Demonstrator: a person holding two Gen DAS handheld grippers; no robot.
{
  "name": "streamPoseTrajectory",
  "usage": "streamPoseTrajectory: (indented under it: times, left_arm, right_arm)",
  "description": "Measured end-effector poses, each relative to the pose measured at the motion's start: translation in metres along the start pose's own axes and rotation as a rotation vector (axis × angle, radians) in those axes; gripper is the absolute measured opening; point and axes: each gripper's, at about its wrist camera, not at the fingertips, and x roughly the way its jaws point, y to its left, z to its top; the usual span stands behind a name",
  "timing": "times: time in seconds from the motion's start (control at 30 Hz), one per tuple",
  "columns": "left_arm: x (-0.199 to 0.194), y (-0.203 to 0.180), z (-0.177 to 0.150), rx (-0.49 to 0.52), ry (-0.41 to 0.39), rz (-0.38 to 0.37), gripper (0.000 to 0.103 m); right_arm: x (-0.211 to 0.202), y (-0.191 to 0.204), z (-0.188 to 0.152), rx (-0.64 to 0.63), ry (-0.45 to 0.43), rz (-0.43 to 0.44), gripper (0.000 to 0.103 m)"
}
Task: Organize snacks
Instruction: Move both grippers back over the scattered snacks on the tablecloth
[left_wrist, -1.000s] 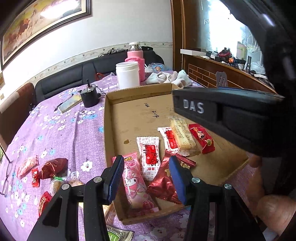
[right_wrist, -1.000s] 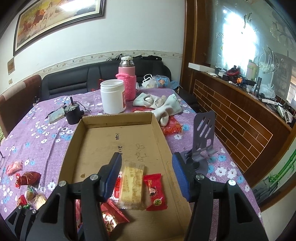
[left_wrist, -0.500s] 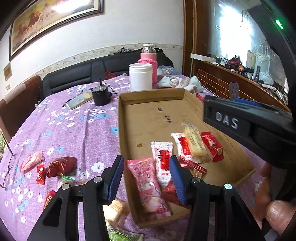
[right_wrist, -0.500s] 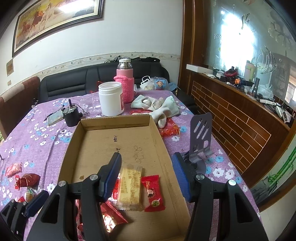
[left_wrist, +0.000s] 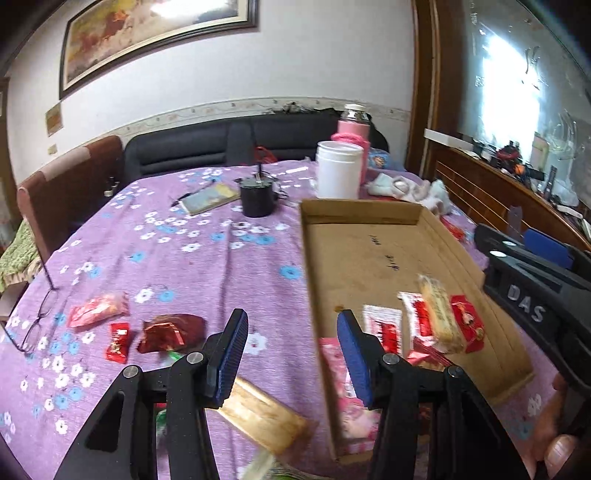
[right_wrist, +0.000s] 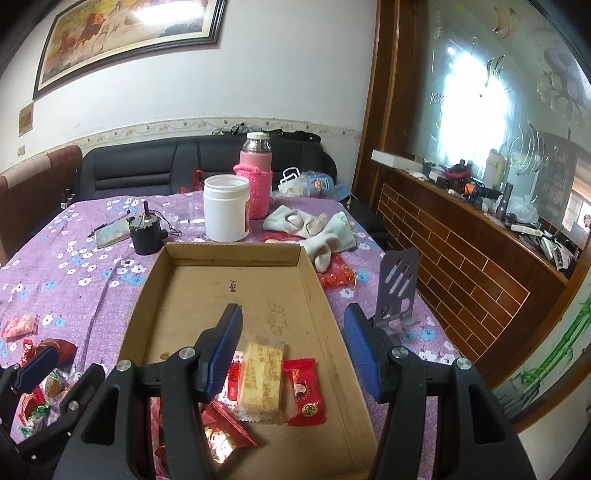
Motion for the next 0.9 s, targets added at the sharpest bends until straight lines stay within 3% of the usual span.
streamPoseTrajectory:
  times: [0.27, 0.53, 0.67, 0.77, 0.9]
  left_arm:
    - [-0.008, 0.037, 0.004, -0.094, 0.040, 0.031, 0.053]
    - [-0.033, 0.087, -0.013, -0.095, 0.019, 0.115, 0.053]
    - [-0.039, 0.124, -0.020, -0.124, 0.001, 0.169, 0.065]
    - [-0.039, 0.153, -0.024, -0.167, -0.003, 0.206, 0.066]
    - [-0.026, 0.189, -0.030, -0.274, 0.056, 0.189, 0.066]
  right_arm:
    - [-0.009, 0.010, -0.001, -0.032, -0.020, 0.015, 0.057]
    - [-0.020, 0.022, -0.003, -0.066, -0.056, 0.023, 0.063]
    - [-0.023, 0.032, -0.006, -0.085, -0.051, 0.058, 0.064]
    - [-0.025, 0.035, -0.009, -0.067, -0.031, 0.159, 0.065]
    - [-0.022, 0.037, -0.012, 0.011, 0.058, 0.429, 0.067]
